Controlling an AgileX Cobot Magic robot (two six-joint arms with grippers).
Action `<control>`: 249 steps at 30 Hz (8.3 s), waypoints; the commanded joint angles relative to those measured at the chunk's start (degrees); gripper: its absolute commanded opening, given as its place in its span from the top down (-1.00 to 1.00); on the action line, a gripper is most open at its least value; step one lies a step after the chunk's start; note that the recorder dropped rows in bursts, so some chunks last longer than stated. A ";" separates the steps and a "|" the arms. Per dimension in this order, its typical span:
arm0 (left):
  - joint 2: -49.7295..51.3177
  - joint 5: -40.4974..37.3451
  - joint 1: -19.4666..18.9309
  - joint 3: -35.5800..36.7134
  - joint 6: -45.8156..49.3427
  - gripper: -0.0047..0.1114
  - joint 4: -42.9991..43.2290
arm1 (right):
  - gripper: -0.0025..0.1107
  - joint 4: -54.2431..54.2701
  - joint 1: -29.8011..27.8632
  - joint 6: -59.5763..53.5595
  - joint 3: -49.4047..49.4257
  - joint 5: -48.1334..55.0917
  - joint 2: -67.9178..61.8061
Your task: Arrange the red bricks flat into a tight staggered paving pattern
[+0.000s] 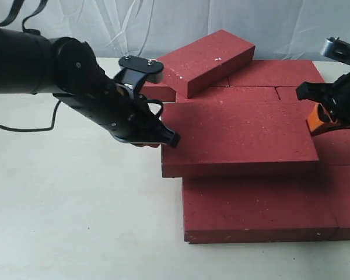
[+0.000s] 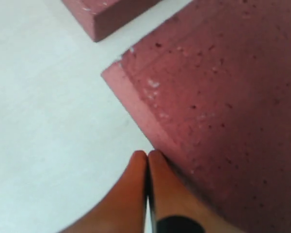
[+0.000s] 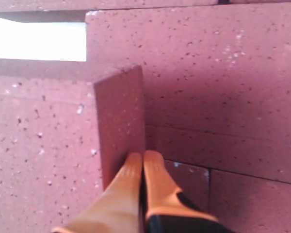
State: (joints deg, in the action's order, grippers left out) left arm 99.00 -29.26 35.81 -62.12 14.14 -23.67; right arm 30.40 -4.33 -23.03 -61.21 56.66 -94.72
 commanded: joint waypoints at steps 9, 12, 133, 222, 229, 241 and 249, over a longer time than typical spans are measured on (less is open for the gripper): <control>-0.99 -0.66 -7.47 -0.26 -0.45 0.92 0.13 | 0.97 1.64 12.43 -0.86 -3.41 -4.58 0.35; -0.99 -1.47 -9.58 -0.26 -0.45 0.92 -0.09 | 0.97 2.12 14.85 -0.74 -4.64 -4.83 -0.20; 4.68 -2.84 -32.22 7.08 2.46 0.92 -0.33 | 0.97 -17.42 17.62 21.60 -16.27 -6.21 0.08; 10.93 -8.28 -20.77 7.78 50.94 0.92 -55.77 | 0.97 -16.84 17.62 19.93 -16.15 -6.51 0.08; 10.93 -6.44 -20.99 7.78 51.80 0.92 -52.59 | 0.97 -16.84 17.62 19.93 -16.15 -6.51 0.08; 10.93 -1.64 -26.70 7.78 39.17 0.92 -41.44 | 0.97 -16.84 17.62 19.93 -16.15 -6.51 0.08; 10.93 -4.54 -27.34 7.78 37.01 0.92 -44.54 | 0.97 -16.84 17.62 19.93 -16.15 -6.71 0.08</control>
State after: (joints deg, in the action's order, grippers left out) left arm 109.98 -31.23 8.26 -54.12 51.68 -65.93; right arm 14.01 13.50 -2.79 -77.49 50.77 -95.09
